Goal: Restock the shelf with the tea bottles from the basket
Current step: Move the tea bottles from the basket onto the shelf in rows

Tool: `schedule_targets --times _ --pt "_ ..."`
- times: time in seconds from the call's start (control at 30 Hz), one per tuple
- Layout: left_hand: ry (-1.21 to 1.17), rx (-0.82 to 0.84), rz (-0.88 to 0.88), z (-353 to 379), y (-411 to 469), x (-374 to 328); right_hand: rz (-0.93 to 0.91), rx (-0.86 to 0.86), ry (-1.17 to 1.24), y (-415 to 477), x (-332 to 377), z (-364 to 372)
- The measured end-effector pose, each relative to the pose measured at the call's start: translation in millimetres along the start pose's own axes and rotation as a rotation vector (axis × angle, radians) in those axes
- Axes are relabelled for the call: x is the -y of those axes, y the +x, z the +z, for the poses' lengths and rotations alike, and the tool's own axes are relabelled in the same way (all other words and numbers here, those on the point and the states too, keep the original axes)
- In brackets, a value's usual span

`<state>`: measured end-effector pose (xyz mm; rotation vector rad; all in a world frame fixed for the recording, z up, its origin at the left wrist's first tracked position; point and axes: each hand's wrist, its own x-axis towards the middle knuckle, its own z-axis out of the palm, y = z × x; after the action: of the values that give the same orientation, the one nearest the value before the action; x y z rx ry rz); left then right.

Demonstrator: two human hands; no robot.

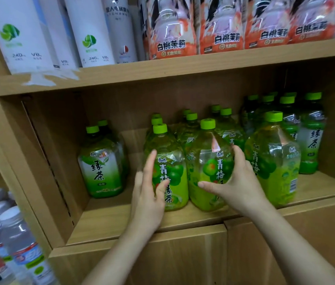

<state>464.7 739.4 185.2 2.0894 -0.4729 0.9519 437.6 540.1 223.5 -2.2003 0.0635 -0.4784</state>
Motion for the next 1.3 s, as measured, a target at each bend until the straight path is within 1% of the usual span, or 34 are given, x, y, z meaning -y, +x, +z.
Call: schedule_targets --times 0.1,0.17,0.23,0.33,0.4,0.47,0.5,0.53,0.57,0.6,0.63,0.67,0.7,0.73,0.8,0.83,1.0,1.1,1.13,1.2,1.23,1.3 --pt "0.087 0.017 -0.011 2 -1 -4 0.033 -0.138 -0.169 -2 7 14" --pt "0.185 0.021 0.021 2 3 -6 0.044 -0.19 -0.296 0 8 23" --pt "0.313 0.019 0.083 1 8 -7 0.04 -0.208 -0.351 6 11 28" --pt "0.443 0.08 0.168 1 12 -9 0.019 -0.203 -0.411 11 12 35" --pt "0.446 0.093 0.186 3 11 -13 -0.006 -0.176 -0.395 13 10 33" --pt "0.379 0.082 0.145 4 11 -18 -0.063 -0.107 -0.352 10 5 22" --pt "0.325 0.068 0.118 3 11 -19 -0.108 -0.1 -0.329 6 2 14" --pt "0.272 0.052 0.094 3 12 -20 -0.17 -0.135 -0.302 0 0 3" --pt "0.231 0.04 0.076 2 12 -20 -0.254 -0.238 -0.269 -6 -1 -10" --pt "0.21 0.033 0.062 2 13 -20 -0.326 -0.391 -0.234 -12 -4 -23" --pt "0.206 0.032 0.053 2 13 -19 -0.349 -0.562 -0.196 -18 -6 -36" --pt "0.214 0.032 0.05 3 12 -18 -0.317 -0.708 -0.169 -22 -11 -48" --pt "0.222 0.031 0.052 4 13 -17 -0.232 -0.778 -0.169 -21 -18 -59" --pt "0.228 0.029 0.05 4 13 -17 -0.114 -0.761 -0.177 -18 -27 -66" --pt "0.233 0.032 0.041 4 12 -16 0.084 -0.564 -0.157 -7 -45 -70" --pt "0.237 0.034 0.036 4 12 -16 0.12 -0.471 -0.121 -2 -50 -69" --pt "0.196 0.034 -0.02 3 16 -23 0.059 -0.227 0.011 17 -62 -74" --pt "0.244 0.033 0.005 3 19 -29 0.062 0.067 0.223 30 -65 -86" --pt "0.275 0.041 0.035 4 20 -31 0.074 0.129 0.287 35 -65 -89" --pt "0.296 0.055 0.072 6 21 -32 0.101 0.15 0.369 42 -64 -87" --pt "0.279 0.053 0.074 8 23 -31 0.11 0.111 0.388 46 -66 -83" --pt "0.239 0.038 0.06 11 26 -27 0.096 0.031 0.349 49 -71 -75"
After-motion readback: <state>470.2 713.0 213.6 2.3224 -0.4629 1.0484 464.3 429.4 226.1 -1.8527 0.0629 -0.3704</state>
